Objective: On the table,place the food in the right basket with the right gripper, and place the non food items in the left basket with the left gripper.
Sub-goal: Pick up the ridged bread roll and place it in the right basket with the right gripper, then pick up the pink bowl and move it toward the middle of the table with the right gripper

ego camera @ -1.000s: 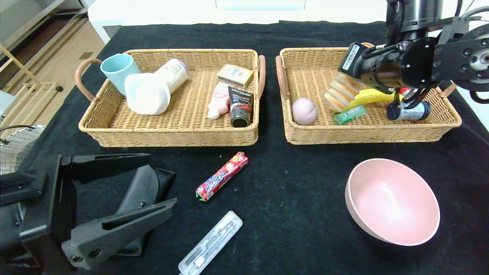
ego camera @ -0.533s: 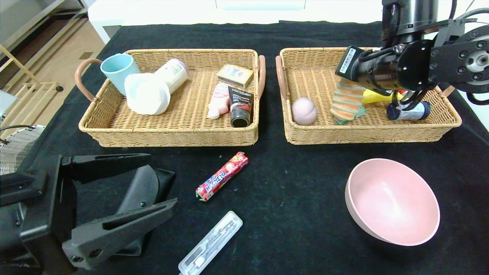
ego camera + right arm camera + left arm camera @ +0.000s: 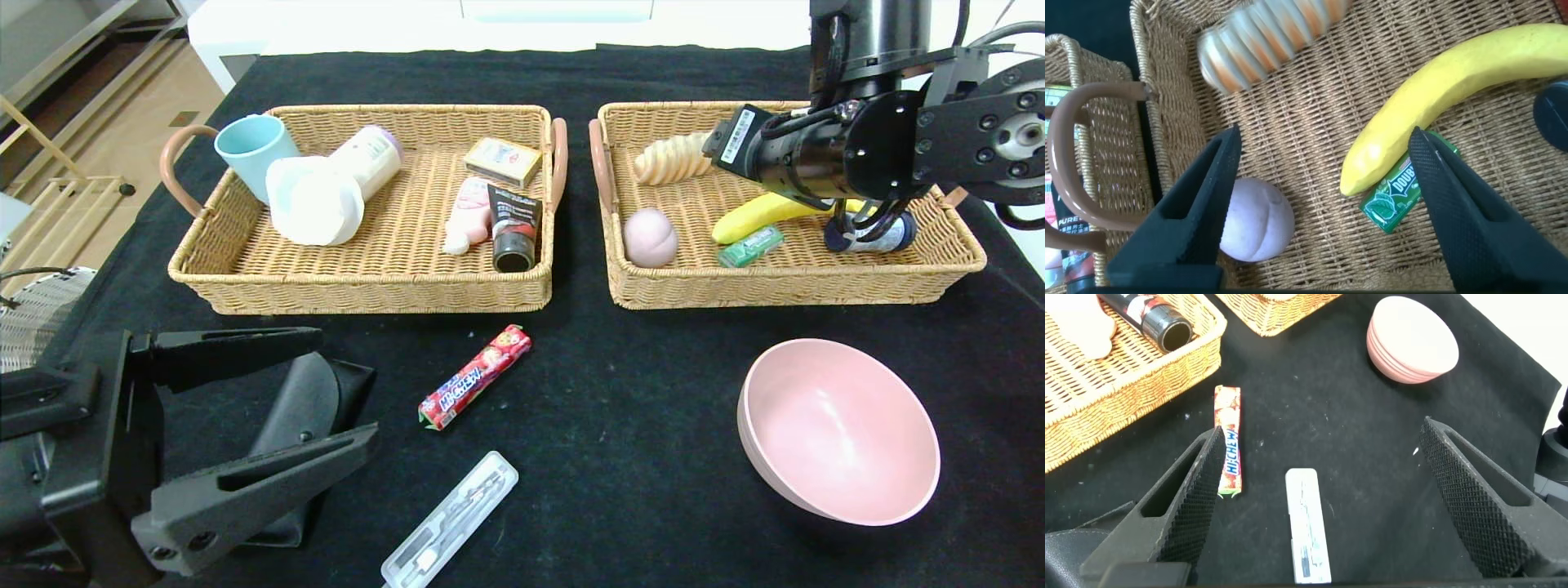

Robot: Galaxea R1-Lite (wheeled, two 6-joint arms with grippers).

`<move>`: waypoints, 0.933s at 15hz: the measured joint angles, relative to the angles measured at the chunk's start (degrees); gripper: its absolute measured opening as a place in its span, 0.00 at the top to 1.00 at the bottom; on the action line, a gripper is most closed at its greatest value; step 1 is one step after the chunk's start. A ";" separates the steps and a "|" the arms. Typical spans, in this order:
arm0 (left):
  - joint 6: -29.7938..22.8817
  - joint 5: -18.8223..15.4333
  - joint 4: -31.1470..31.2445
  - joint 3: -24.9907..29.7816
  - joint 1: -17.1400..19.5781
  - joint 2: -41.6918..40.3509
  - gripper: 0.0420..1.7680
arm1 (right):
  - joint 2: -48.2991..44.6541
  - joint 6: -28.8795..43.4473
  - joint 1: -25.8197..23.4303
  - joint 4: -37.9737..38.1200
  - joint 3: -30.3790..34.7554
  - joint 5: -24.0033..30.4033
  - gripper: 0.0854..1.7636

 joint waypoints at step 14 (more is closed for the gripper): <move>0.01 -0.02 0.20 0.15 -0.20 0.05 0.03 | -15.45 0.13 11.26 23.84 14.20 -1.66 0.05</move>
